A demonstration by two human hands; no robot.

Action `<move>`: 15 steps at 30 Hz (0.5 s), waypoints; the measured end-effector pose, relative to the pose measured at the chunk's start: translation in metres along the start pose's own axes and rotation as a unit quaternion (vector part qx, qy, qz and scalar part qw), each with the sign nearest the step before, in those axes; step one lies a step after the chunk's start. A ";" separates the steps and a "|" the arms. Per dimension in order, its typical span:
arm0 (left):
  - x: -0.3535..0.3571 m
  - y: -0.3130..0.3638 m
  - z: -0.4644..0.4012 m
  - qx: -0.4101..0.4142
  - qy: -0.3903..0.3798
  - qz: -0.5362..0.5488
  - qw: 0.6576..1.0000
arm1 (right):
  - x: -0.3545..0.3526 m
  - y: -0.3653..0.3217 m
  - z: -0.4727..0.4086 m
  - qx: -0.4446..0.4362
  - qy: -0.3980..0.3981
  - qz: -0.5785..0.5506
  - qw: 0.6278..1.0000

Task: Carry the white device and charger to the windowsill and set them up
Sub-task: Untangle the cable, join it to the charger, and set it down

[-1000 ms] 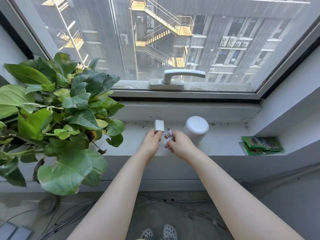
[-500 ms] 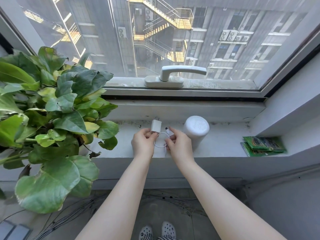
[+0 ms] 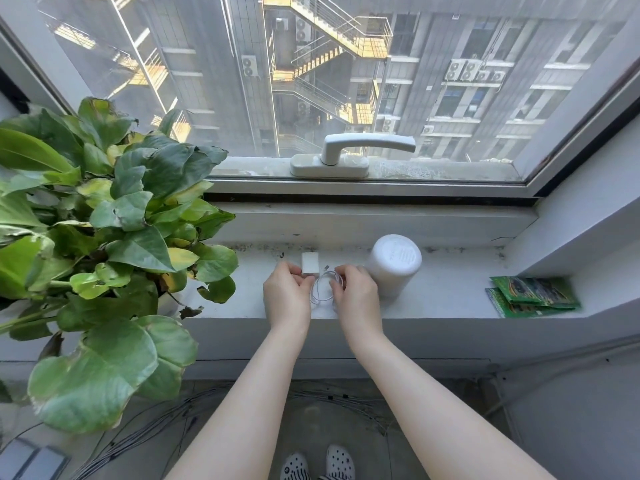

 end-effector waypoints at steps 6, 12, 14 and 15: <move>0.001 0.000 -0.002 0.073 -0.008 -0.031 0.997 | 0.003 0.004 0.004 -0.025 0.013 0.047 0.998; -0.001 0.000 -0.001 0.068 -0.006 -0.028 0.997 | 0.002 0.007 0.004 -0.007 0.000 0.047 0.999; 0.000 0.000 -0.001 0.066 -0.006 -0.024 0.998 | 0.002 0.007 0.004 -0.007 0.002 0.043 0.999; 0.000 -0.001 -0.001 0.066 -0.008 -0.023 0.997 | 0.002 0.008 0.005 -0.006 0.003 0.043 0.999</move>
Point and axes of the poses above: each hand's wrist, its own z-axis away from the middle knuckle, its own x-axis out of the palm, y = z × x, the point moved 2 cm from there along -z, towards the middle knuckle, and after that the axes turned 12 degrees about x, right-handed, at the moved point
